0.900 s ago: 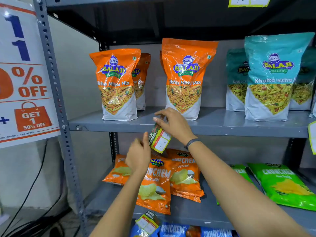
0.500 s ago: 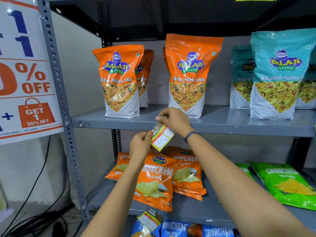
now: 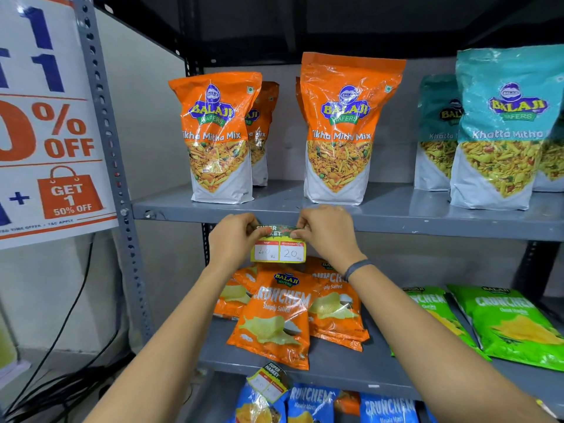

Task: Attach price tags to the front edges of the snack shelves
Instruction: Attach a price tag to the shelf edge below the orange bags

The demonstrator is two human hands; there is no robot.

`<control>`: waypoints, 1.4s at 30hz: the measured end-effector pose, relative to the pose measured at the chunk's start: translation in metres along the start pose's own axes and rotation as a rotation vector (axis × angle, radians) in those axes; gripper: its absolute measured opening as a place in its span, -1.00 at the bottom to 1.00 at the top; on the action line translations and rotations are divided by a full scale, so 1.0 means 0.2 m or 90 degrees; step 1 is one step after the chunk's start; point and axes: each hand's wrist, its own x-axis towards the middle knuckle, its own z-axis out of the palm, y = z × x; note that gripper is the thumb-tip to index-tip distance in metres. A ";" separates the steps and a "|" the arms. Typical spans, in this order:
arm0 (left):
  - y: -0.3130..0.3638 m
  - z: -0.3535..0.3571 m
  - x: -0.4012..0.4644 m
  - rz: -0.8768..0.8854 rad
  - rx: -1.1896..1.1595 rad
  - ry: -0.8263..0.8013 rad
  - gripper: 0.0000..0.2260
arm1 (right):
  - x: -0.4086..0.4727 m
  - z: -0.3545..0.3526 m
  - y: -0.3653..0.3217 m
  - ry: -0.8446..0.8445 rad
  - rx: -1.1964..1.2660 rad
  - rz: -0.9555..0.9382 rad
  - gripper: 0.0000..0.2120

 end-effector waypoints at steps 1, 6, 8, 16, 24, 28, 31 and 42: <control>0.00 0.00 0.00 0.006 0.000 0.002 -0.77 | 0.00 0.00 0.00 -0.003 0.005 0.003 -0.75; -0.01 -0.01 0.01 -0.009 -0.078 -0.003 -0.78 | 0.01 -0.03 0.00 -0.022 0.125 0.066 -0.76; 0.01 -0.02 0.02 -0.008 -0.085 0.006 -0.76 | 0.02 -0.03 0.00 -0.011 0.167 0.087 -0.77; 0.07 -0.02 0.08 -0.027 -0.004 0.016 -0.64 | 0.05 -0.03 0.01 0.036 0.188 0.122 -0.80; 0.14 -0.02 0.09 -0.096 0.065 0.013 -0.54 | 0.03 -0.01 0.02 0.059 0.175 0.087 -0.81; 0.24 -0.05 0.06 -0.053 0.202 0.075 -0.57 | 0.00 -0.05 0.06 0.062 0.230 0.058 -0.80; 0.39 -0.03 0.03 0.007 0.228 0.126 -0.68 | -0.07 -0.09 0.17 0.117 0.256 0.052 -0.84; 1.57 0.56 -0.15 0.264 -0.066 0.007 -0.81 | -0.64 -0.51 1.19 0.447 0.128 0.303 -0.85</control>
